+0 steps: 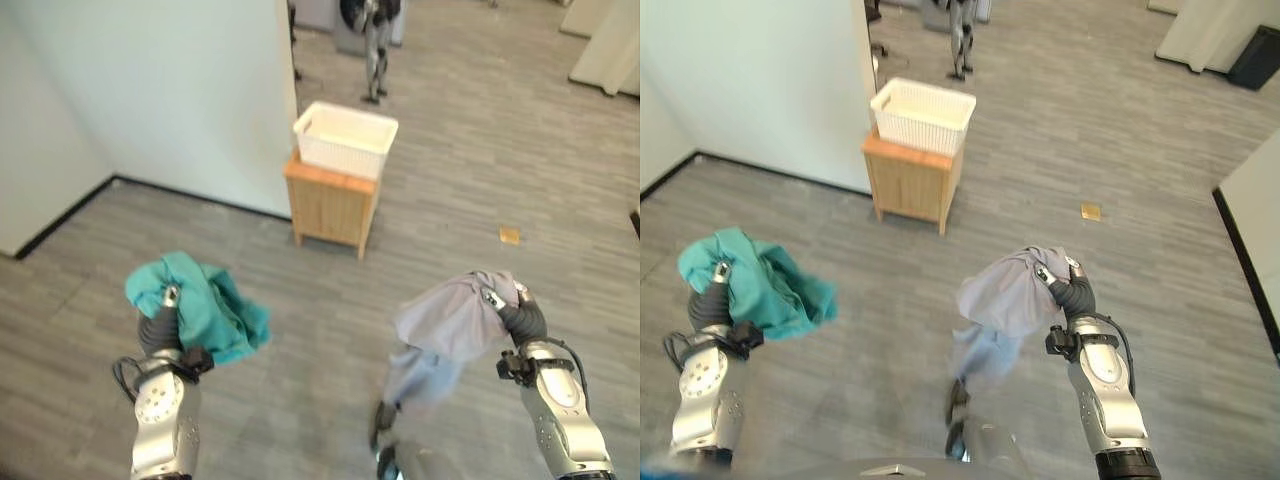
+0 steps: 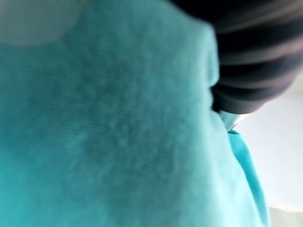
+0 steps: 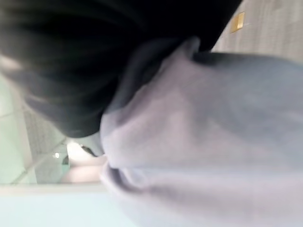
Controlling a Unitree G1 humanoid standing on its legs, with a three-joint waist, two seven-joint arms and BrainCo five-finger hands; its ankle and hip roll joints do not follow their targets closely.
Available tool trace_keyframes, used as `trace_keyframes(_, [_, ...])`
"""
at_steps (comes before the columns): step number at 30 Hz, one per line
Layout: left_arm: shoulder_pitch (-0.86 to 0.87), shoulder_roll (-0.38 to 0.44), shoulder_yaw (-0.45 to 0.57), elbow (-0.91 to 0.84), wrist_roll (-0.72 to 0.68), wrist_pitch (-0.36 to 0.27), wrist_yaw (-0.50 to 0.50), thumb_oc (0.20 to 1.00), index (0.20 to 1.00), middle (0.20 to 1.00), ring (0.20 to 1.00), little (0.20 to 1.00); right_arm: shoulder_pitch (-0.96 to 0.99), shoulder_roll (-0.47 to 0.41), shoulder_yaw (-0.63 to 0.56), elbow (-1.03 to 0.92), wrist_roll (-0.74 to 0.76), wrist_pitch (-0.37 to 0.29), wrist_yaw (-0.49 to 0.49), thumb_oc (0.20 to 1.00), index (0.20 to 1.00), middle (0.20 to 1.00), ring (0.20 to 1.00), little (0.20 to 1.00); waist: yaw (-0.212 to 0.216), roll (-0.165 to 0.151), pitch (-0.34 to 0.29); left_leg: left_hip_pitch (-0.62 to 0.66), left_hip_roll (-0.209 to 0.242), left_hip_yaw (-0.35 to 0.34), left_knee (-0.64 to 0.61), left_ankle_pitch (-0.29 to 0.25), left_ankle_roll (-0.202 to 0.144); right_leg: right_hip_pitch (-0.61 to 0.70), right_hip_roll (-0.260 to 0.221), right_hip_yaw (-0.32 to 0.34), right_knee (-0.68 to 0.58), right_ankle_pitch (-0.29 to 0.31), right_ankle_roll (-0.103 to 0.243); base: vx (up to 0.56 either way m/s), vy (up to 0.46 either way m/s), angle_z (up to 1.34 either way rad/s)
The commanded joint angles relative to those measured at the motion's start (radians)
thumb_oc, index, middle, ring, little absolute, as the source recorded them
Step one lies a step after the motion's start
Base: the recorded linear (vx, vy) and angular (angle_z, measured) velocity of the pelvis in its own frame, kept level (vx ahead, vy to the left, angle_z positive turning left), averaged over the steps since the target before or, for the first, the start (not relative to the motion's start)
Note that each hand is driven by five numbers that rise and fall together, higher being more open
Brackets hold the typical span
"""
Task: Pick up bed clothes into laundry basket.
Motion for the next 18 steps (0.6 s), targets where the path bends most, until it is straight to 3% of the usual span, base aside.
trace_keyframes(1, [-0.052,0.13,-0.009,-0.104,-0.009,-0.056,-0.03,0.2,0.2,0.2,0.2,0.2,-0.066,-0.046,-0.034,-0.084,0.017,-0.078,-0.008,0.2,0.2,0.2,0.2,0.2,0.004,-0.043,-0.005,-0.145,0.166,0.021,0.146,0.409,-0.078,0.139,-0.091,0.007,-0.08,-0.007,0.206,0.55,-0.336,0.14])
trace_keyframes(2, [-0.057,0.126,-0.026,-0.113,-0.024,-0.053,-0.046,0.2,0.2,0.2,0.2,0.2,-0.069,-0.057,-0.043,-0.078,0.048,-0.087,-0.019,0.2,0.2,0.2,0.2,0.2,0.036,-0.07,0.03,-0.264,0.178,0.074,0.349,0.41,-0.045,0.225,-0.072,0.034,-0.099,-0.053,0.164,0.66,-0.427,0.12])
trace_keyframes(4, [-0.074,0.127,-0.057,-0.112,-0.013,-0.039,-0.046,0.2,0.2,0.2,0.2,0.2,-0.061,-0.072,-0.055,-0.081,0.038,-0.084,-0.045,0.2,0.2,0.2,0.2,0.2,0.069,-0.085,0.063,-0.422,0.199,0.122,0.366,0.377,-0.014,0.303,-0.072,0.06,-0.109,-0.097,0.153,0.54,-0.282,-0.34])
trace_keyframes(7, [-0.091,0.122,-0.087,-0.105,-0.034,-0.041,-0.049,0.2,0.2,0.2,0.2,0.2,-0.06,-0.072,-0.067,-0.1,0.047,-0.092,-0.058,0.2,0.2,0.2,0.2,0.2,0.086,-0.073,0.072,-0.527,0.238,0.189,0.148,0.373,-0.016,0.362,-0.072,0.054,-0.125,-0.135,0.164,0.46,-0.018,-0.41])
trace_keyframes(9, [-0.084,0.12,-0.102,-0.096,-0.021,-0.04,-0.052,0.2,0.2,0.2,0.2,0.2,-0.055,-0.075,-0.055,-0.106,0.029,-0.092,-0.049,0.2,0.2,0.2,0.2,0.2,0.109,-0.06,0.063,-0.53,0.19,0.2,-0.098,0.371,-0.007,0.396,-0.061,0.072,-0.134,-0.165,0.181,0.54,0.076,-0.29])
trace_keyframes(11, [-0.074,0.114,-0.104,-0.095,-0.014,-0.043,-0.056,0.2,0.2,0.2,0.2,0.2,-0.056,-0.077,-0.045,-0.111,0.003,-0.083,-0.04,0.2,0.2,0.2,0.2,0.2,0.126,-0.047,0.049,-0.513,0.139,0.168,-0.27,0.386,-0.003,0.427,-0.049,0.095,-0.143,-0.186,0.187,0.48,0.069,-0.28])
trace_keyframes(14, [-0.05,0.111,-0.089,-0.109,0.006,-0.048,-0.065,0.2,0.2,0.2,0.2,0.2,-0.086,-0.076,-0.029,-0.116,-0.017,-0.079,-0.022,0.2,0.2,0.2,0.2,0.2,0.157,-0.035,0.019,-0.519,0.085,0.151,-0.375,0.45,-0.023,0.497,-0.041,0.13,-0.161,-0.216,0.19,0.49,0.064,-0.57])
trace_keyframes(18, [-0.032,0.112,-0.077,-0.111,0.012,-0.05,-0.066,0.2,0.2,0.2,0.2,0.2,-0.092,-0.05,-0.014,-0.12,-0.029,-0.077,-0.006,0.2,0.2,0.2,0.2,0.2,0.167,-0.048,-0.015,-0.474,0.071,0.136,-0.385,0.405,0.008,0.507,-0.078,0.136,-0.125,-0.242,0.212,0.32,0.117,-0.25])
